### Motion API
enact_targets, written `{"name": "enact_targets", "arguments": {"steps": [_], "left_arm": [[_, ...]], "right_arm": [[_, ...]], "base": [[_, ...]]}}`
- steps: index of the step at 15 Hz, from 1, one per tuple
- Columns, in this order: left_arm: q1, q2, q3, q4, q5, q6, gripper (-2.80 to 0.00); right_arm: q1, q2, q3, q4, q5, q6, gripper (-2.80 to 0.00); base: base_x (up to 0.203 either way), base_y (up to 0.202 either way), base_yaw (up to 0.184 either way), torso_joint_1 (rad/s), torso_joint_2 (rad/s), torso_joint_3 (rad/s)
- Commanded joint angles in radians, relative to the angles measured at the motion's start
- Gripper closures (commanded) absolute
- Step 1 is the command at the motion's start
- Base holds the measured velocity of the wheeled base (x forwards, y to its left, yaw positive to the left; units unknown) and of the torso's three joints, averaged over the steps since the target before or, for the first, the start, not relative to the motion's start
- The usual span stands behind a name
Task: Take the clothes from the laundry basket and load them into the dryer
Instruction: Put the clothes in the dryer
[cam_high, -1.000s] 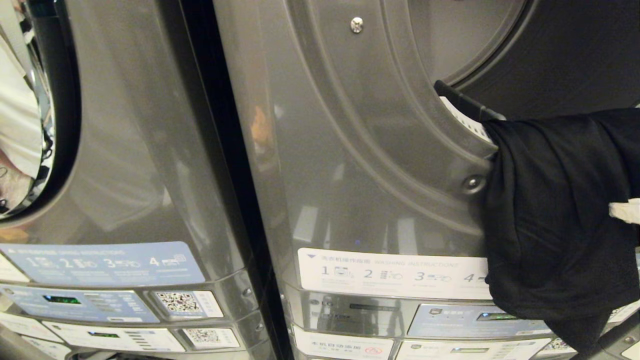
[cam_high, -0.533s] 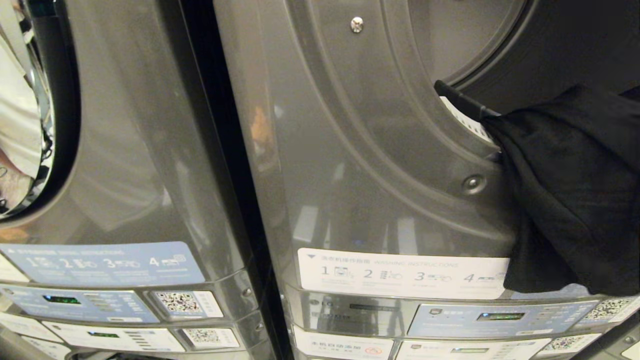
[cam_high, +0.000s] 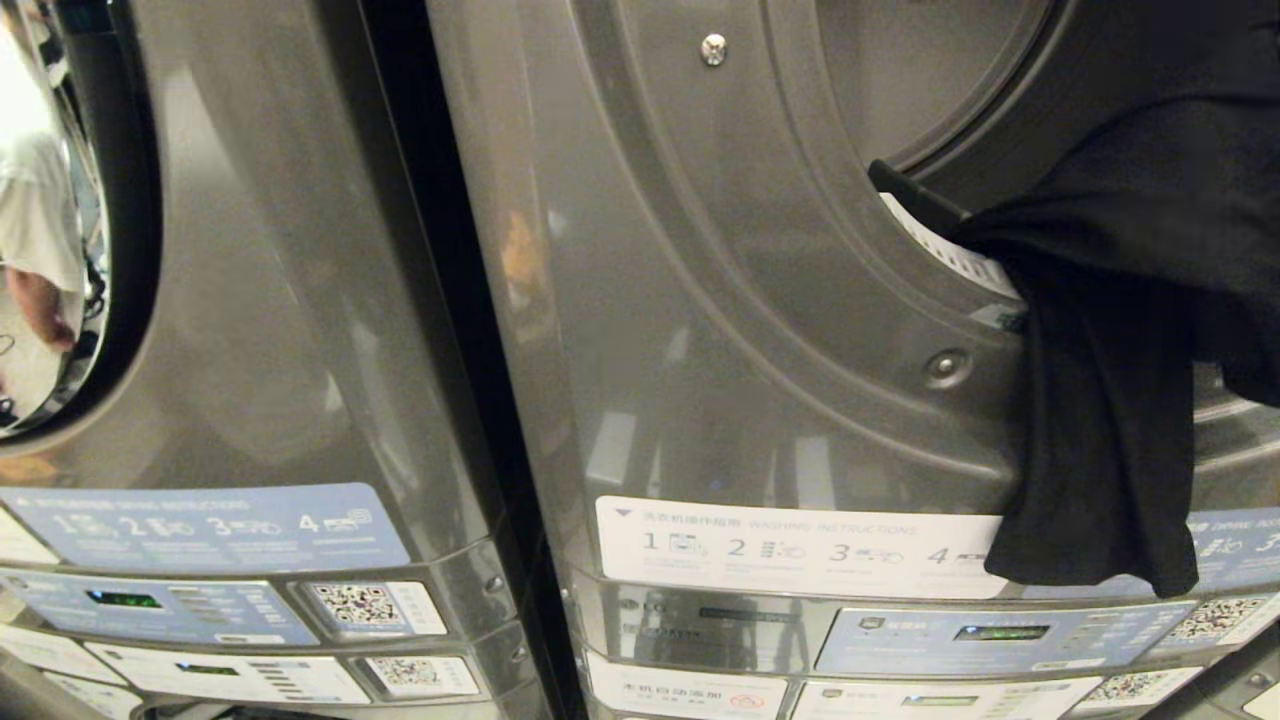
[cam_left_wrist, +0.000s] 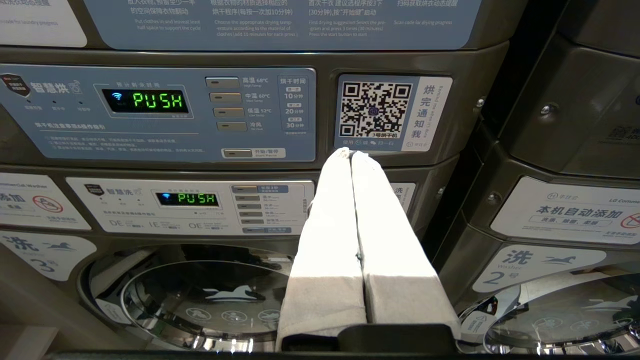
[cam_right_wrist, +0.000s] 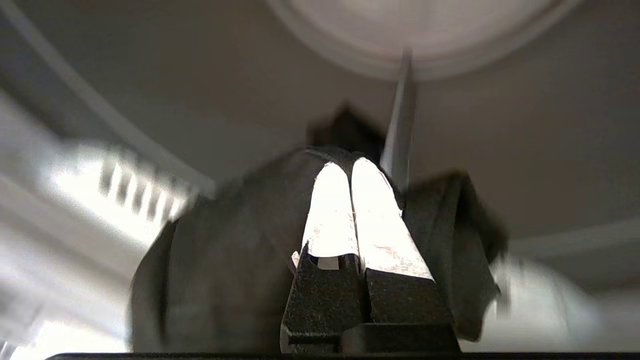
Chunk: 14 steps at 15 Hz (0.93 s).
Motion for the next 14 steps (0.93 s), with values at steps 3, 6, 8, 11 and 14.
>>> {"name": "enact_targets", "arguments": {"steps": [3, 6, 8, 11, 14], "left_arm": [[0.0, 0.0, -0.001, 0.0, 0.0, 0.0, 0.0], [0.0, 0.0, -0.001, 0.0, 0.0, 0.0, 0.0], [0.0, 0.0, 0.001, 0.0, 0.0, 0.0, 0.0], [0.0, 0.0, -0.001, 0.0, 0.0, 0.0, 0.0], [0.0, 0.0, 0.0, 0.0, 0.0, 0.0, 0.0]], "right_arm": [[0.0, 0.173, -0.054, -0.223, -0.002, -0.084, 0.0], [-0.001, 0.295, -0.101, -0.482, -0.001, -0.212, 0.0], [-0.007, 0.394, -0.182, -0.637, 0.001, -0.34, 0.0], [-0.05, 0.53, -0.309, -0.78, 0.01, -0.508, 0.0], [-0.094, 0.619, -0.377, -0.806, 0.014, -0.521, 0.0]], "base": [[0.0, 0.0, 0.0, 0.0, 0.0, 0.0], [0.0, 0.0, 0.0, 0.0, 0.0, 0.0], [0.0, 0.0, 0.0, 0.0, 0.0, 0.0], [0.0, 0.0, 0.0, 0.0, 0.0, 0.0], [0.0, 0.0, 0.0, 0.0, 0.0, 0.0]]}}
